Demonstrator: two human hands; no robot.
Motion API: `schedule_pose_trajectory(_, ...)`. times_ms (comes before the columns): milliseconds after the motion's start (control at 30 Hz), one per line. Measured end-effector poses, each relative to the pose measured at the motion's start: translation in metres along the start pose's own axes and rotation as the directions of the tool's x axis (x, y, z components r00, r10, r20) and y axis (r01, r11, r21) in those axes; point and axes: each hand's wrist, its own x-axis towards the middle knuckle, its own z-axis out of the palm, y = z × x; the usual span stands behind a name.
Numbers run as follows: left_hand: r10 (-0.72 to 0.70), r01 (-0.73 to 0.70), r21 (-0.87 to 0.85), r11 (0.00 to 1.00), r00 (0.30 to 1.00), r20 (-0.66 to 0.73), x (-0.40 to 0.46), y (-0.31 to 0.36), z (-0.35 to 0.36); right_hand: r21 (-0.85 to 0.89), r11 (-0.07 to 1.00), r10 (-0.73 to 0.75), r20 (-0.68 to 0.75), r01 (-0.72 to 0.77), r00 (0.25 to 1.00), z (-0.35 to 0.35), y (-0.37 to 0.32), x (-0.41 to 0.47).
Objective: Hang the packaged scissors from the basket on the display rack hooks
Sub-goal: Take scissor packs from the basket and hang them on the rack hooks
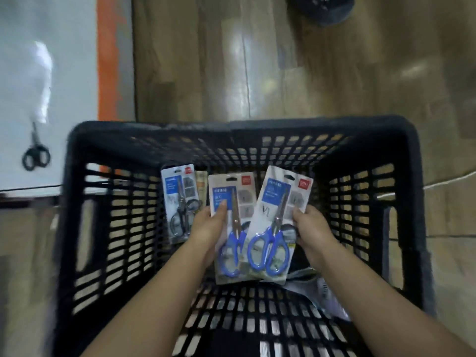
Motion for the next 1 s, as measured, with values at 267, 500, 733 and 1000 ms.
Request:
schedule_pose_trajectory(267,0.147,-0.152,-0.174,0.973,0.988,-0.041,-0.164,0.089,-0.104,-0.163,0.956,-0.208,0.209,0.243,0.956,0.016,-0.131,-0.193)
schedule_pose_trajectory(500,0.311,-0.384,-0.317,0.867,0.915,-0.257,-0.366,0.191,-0.217,-0.085,0.848,-0.415,0.509,0.523,0.755,0.04,-0.272,-0.422)
schedule_pose_trajectory(733,0.385,-0.681,-0.34,0.649,0.679,-0.625,-0.584,0.222,-0.358,0.061,0.564,-0.579,0.74,0.823,0.343,0.062,-0.348,-0.671)
schedule_pose_trajectory(1000,0.177,-0.819,-0.406,0.404,0.506,-0.844,-0.73,0.092,-0.434,0.148,0.398,-0.468,0.881,0.905,0.063,0.073,-0.258,-0.842)
